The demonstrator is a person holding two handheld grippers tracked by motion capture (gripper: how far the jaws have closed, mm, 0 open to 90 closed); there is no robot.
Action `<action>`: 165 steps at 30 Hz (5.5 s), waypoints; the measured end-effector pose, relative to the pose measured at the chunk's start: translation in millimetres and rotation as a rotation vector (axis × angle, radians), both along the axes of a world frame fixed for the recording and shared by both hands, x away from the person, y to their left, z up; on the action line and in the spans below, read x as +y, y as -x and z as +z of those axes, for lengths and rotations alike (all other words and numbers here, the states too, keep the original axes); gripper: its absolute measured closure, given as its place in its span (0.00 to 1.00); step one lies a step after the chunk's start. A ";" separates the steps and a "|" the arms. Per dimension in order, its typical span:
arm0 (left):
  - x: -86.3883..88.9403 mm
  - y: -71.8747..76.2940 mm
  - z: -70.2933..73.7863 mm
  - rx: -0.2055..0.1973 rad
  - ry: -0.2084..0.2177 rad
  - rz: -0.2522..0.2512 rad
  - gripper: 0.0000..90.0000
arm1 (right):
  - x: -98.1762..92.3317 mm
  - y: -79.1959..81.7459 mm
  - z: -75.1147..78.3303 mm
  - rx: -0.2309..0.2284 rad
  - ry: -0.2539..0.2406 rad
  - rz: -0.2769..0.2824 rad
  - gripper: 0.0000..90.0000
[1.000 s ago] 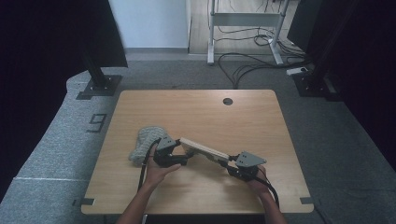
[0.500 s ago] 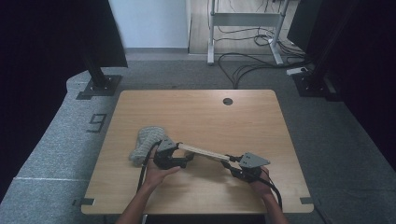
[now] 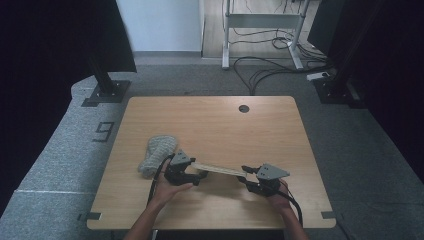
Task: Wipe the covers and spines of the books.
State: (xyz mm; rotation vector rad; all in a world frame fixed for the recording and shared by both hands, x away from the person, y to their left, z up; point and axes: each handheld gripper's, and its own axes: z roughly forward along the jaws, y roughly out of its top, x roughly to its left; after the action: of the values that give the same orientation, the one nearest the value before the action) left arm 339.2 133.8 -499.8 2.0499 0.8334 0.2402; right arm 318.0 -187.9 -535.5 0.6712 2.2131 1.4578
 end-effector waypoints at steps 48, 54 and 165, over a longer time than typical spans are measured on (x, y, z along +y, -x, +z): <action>-9.2 -8.6 -18.3 0.121 -0.052 -0.003 0.23 | -8.1 -6.4 -5.7 0.247 -0.059 -0.203 0.35; -10.0 -8.8 -25.5 0.153 -0.068 -0.013 0.23 | -11.3 -2.6 -6.5 0.313 -0.038 -0.199 0.36; 104.5 -52.8 -33.1 0.066 -0.179 0.441 0.67 | 8.4 -2.6 -17.6 0.292 0.147 -0.162 0.50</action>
State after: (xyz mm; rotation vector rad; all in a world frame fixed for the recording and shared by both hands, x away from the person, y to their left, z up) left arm 392.0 238.3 -532.9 2.0240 1.3441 0.5072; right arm 320.6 -179.5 -553.2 1.0419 2.3869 1.1651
